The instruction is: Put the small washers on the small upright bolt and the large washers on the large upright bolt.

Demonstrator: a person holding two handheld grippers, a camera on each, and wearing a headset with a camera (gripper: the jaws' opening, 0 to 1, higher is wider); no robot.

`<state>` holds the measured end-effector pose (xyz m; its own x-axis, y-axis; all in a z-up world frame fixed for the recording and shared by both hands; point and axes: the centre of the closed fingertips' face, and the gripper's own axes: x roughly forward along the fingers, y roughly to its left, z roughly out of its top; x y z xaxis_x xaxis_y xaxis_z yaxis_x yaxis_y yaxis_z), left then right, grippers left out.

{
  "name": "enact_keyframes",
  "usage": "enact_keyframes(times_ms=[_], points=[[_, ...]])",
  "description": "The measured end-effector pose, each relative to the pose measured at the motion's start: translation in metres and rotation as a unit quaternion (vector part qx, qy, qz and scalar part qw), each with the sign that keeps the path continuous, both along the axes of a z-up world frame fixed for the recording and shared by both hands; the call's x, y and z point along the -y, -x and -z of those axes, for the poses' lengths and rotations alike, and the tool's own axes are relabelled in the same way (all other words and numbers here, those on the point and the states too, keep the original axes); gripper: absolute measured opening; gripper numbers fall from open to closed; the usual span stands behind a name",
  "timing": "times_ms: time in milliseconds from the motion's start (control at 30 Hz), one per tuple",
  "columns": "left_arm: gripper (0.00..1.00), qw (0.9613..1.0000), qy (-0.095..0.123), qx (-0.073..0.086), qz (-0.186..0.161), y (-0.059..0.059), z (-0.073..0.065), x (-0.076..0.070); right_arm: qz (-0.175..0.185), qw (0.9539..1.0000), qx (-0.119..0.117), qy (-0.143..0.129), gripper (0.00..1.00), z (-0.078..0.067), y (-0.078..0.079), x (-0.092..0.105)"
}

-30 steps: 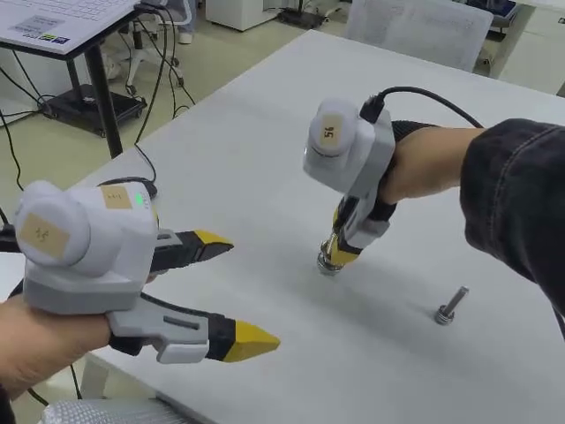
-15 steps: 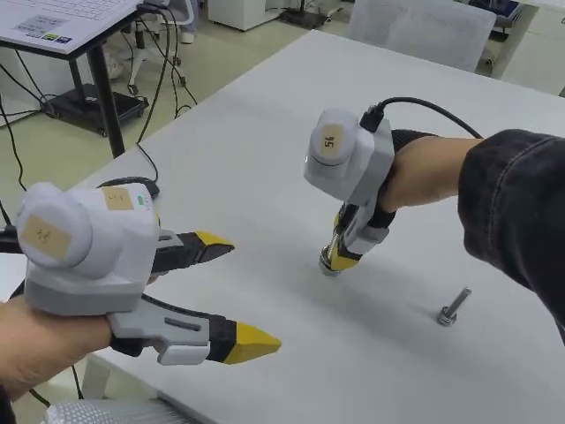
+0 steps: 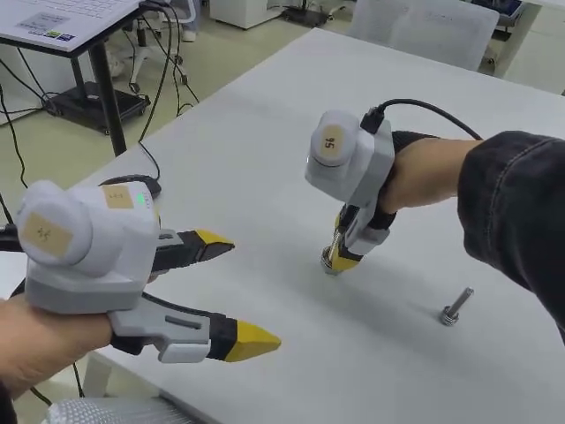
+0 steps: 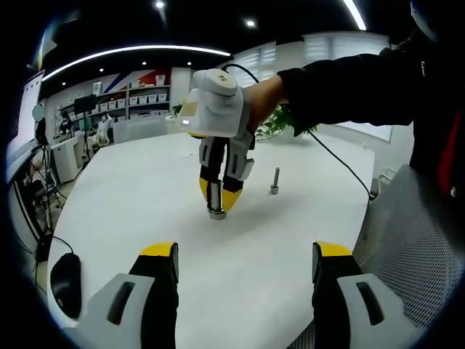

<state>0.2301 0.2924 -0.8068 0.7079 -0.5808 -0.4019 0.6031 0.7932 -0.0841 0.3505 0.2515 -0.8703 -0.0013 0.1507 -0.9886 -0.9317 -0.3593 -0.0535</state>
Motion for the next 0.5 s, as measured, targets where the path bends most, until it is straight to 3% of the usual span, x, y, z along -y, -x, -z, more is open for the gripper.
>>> enact_keyframes(times_ms=[500], points=[[0.75, 1.0, 0.001, 0.0, -0.002, 0.0009, -0.0004, -0.0011, -0.016, 0.9998, 0.007, 0.007, 0.25, 0.0004, 0.0038, -0.0001]])
